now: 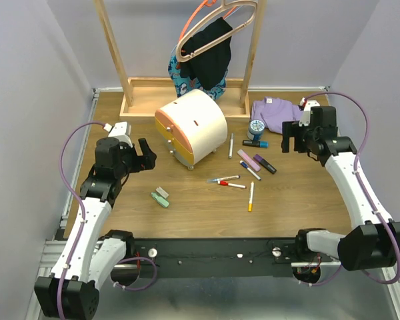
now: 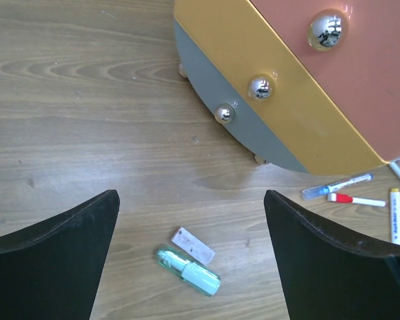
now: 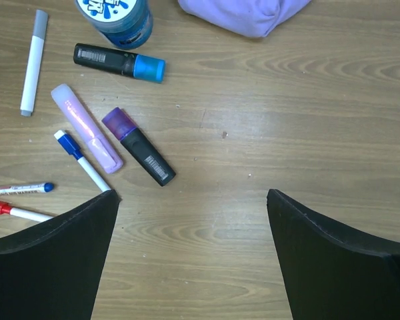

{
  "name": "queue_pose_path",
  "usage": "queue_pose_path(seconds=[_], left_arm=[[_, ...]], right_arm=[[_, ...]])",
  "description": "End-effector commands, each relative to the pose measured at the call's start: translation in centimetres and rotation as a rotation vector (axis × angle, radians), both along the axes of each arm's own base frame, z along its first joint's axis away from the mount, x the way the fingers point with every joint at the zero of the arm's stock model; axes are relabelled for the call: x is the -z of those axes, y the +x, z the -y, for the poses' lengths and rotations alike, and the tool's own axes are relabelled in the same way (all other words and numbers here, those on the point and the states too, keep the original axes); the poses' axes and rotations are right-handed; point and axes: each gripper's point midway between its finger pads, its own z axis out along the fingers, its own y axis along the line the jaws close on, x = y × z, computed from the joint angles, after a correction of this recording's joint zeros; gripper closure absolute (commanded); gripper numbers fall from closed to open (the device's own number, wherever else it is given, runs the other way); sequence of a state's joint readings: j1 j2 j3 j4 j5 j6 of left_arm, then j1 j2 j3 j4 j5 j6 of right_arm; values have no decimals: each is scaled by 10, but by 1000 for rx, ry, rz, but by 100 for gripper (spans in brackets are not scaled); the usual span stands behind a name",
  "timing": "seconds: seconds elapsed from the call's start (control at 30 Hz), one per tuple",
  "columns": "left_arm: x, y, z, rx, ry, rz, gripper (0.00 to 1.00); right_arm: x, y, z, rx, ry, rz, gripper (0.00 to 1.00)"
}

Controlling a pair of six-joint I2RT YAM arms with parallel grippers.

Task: Sort the stationery into containers
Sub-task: Open the drawer in the storage box.

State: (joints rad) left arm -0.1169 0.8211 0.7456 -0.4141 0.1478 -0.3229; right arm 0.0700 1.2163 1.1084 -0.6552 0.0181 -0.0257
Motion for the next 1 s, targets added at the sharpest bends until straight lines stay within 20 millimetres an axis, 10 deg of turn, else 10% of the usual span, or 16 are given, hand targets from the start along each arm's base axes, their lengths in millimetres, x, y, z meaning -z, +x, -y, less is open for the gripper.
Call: queue_pose_path(seconds=[0.0,0.33,0.77,0.97], left_arm=[[6,-5,-10,-155,-103,-68,1],[-10,8,11,-187,-476,-27,1],[31,42,19,-215,-806,-81,29],[44,57,26,-202,-866,-148,37]], right_arm=[[-22,2,-5,-82,-15,30,0],[-96,55,-92,-470,301,113,0],[-88,125,-184,-630,451,57,4],[-97,105,-263,-748,441,73,5]])
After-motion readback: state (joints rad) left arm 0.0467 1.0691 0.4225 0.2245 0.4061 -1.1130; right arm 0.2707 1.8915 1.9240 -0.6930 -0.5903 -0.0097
